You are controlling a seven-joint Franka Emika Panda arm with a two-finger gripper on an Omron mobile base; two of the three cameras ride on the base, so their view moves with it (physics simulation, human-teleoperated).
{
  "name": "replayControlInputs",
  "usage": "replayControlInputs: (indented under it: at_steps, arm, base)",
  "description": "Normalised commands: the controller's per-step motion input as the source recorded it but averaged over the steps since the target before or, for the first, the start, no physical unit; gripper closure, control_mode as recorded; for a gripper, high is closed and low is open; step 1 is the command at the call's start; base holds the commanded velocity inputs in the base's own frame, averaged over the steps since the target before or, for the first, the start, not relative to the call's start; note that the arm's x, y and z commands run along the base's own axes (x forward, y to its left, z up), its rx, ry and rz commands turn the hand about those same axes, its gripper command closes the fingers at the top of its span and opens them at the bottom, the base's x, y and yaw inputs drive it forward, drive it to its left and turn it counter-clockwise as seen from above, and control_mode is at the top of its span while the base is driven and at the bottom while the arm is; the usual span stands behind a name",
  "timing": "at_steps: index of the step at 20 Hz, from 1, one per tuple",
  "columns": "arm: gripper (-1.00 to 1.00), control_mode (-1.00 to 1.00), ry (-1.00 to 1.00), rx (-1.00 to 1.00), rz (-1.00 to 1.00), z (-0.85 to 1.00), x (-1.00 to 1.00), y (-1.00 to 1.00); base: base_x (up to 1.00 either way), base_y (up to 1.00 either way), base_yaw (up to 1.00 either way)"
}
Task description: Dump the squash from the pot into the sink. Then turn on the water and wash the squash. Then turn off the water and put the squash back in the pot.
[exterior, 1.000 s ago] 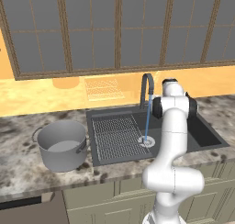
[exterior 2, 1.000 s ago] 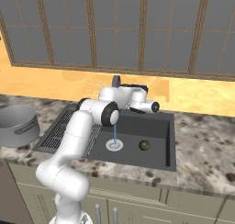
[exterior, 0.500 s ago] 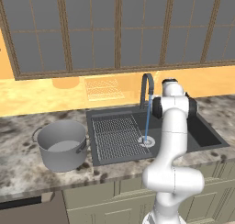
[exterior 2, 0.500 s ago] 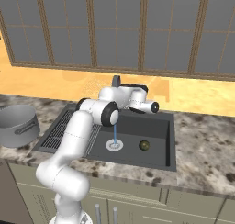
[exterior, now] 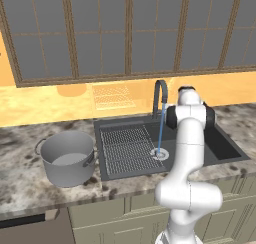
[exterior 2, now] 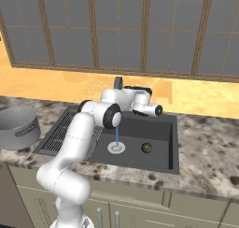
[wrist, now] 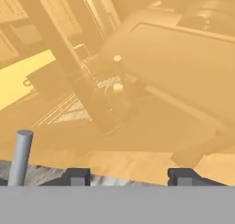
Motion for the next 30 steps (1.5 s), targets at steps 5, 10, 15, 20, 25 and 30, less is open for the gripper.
replayControlInputs:
  at_steps: [5,10,15,20,25,30]
  arm:
    - [-1.00,-1.00,-0.21,0.00,0.08,1.00,0.37,0.38]
    - [-1.00,-1.00,-0.23,0.00,0.05,1.00,0.27,0.27]
    - [-1.00,-1.00,-0.21,0.00,0.02,1.00,0.21,0.17]
    - [-1.00,-1.00,-0.16,0.00,0.00,1.00,0.11,0.11]
    - [-1.00,-1.00,-0.12,0.00,0.00,1.00,0.13,0.14]
    - [-1.00,-1.00,-0.10,0.00,0.00,1.00,0.26,0.25]
  base:
    - [0.00,0.00,0.00]
    - [0.00,0.00,0.00]
    - [0.00,0.00,0.00]
    - [0.00,0.00,0.00]
    - [0.00,0.00,0.00]
    - [0.00,0.00,0.00]
